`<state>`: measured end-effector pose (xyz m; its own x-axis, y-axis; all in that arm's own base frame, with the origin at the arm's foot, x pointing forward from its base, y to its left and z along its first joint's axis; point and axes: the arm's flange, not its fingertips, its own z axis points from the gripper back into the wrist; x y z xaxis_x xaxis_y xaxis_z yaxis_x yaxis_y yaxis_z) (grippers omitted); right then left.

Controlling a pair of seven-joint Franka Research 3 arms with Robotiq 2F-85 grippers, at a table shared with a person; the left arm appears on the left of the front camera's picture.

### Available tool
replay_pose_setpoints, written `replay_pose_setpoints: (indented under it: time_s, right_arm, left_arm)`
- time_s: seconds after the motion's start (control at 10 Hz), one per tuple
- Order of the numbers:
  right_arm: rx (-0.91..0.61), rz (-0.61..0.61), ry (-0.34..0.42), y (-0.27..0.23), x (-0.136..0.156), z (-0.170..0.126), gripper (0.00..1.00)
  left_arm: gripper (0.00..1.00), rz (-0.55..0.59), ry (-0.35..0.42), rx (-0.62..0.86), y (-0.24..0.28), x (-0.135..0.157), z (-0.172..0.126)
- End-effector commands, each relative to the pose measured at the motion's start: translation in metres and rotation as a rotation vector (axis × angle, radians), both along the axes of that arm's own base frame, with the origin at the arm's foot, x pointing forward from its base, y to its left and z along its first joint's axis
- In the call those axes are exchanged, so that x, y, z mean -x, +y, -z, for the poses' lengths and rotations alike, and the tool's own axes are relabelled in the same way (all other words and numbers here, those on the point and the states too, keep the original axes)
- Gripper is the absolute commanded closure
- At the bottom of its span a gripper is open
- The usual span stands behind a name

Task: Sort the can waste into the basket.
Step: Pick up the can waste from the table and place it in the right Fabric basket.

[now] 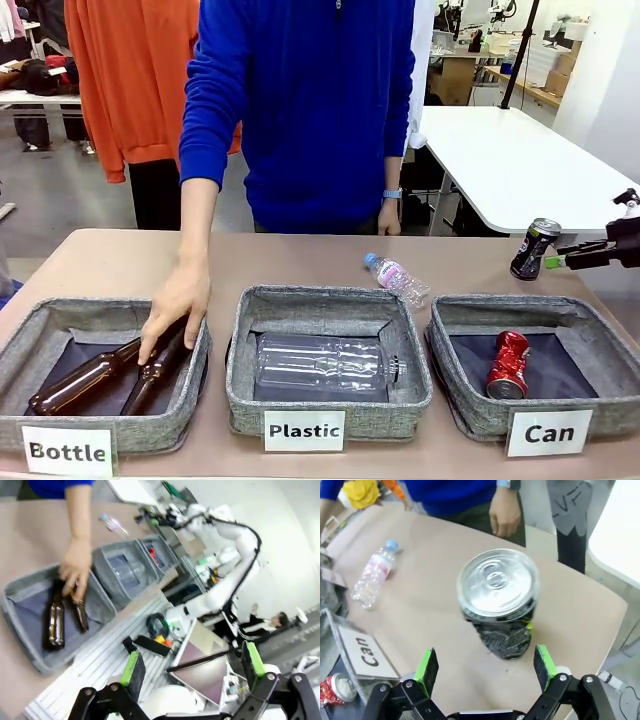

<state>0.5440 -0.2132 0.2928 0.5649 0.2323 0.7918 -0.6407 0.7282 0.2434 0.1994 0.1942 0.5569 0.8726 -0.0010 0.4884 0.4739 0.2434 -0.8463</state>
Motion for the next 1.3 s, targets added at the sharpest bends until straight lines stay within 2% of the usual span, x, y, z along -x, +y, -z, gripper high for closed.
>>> replay_pose_setpoints:
  time_s: [0.0,0.2,0.5,0.8,0.9,1.1,1.2]
  right_arm:
    - [-0.022,0.050,-0.059,-0.002,-0.014,0.007,0.00]
    - [-0.024,0.020,-0.047,0.001,-0.019,0.009,0.00]
    - [-0.035,0.003,-0.034,0.004,-0.022,0.015,0.00]
    - [-0.047,-0.010,-0.038,0.012,-0.031,0.019,0.00]
    - [-0.048,-0.018,-0.038,0.014,-0.033,0.021,0.00]
    - [-0.048,-0.040,-0.037,0.018,-0.034,0.024,0.00]
    - [-0.052,-0.056,-0.044,0.022,-0.035,0.024,0.00]
  left_arm:
    - [0.00,0.055,0.031,-0.003,-0.004,-0.006,0.020]
    - [0.00,0.039,0.041,0.001,-0.009,-0.010,0.021]
    - [0.00,0.121,0.068,0.057,-0.039,-0.028,0.038]
    - [0.00,0.266,0.167,0.082,-0.099,-0.063,0.074]
    - [0.00,0.297,0.192,0.079,-0.117,-0.068,0.087]
    - [0.00,0.354,0.298,0.102,-0.147,-0.072,0.115]
    - [0.00,0.312,0.234,0.067,-0.127,-0.067,0.095]
